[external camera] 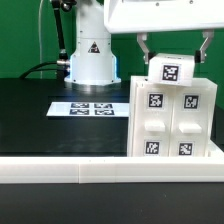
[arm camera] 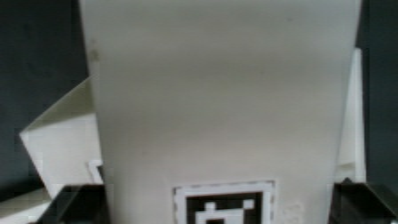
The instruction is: Assemble cabinet
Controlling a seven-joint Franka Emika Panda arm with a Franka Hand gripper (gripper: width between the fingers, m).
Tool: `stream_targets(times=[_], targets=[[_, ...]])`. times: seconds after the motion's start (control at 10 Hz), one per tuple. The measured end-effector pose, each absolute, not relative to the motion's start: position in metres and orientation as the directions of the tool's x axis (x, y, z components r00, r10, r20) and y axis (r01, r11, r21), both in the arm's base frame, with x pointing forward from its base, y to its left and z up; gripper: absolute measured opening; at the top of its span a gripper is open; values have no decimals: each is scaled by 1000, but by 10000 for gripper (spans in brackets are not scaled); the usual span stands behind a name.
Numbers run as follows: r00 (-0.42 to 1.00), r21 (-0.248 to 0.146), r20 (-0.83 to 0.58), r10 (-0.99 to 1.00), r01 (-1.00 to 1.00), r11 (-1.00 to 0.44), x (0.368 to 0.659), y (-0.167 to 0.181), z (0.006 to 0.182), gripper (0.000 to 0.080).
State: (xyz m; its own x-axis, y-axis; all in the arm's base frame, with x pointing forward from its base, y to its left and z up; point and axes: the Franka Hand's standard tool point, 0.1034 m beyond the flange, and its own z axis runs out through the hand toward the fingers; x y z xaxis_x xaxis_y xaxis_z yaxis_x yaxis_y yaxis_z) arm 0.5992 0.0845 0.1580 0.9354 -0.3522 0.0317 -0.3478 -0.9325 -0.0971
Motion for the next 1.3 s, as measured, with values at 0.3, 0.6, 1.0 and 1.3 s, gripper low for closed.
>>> stream_targets(times=[0.3,0.6,1.0,1.3], targets=[[809,-139,27,-587,-578,-804,601,85,158,558],[676,-159,0,-737,-728,-667,603,87,158,558],[430,-161,-53,-901,-894,-417,604,87,157,560],[252,-156,-91,-964,-959,-236,605,88,158,560]])
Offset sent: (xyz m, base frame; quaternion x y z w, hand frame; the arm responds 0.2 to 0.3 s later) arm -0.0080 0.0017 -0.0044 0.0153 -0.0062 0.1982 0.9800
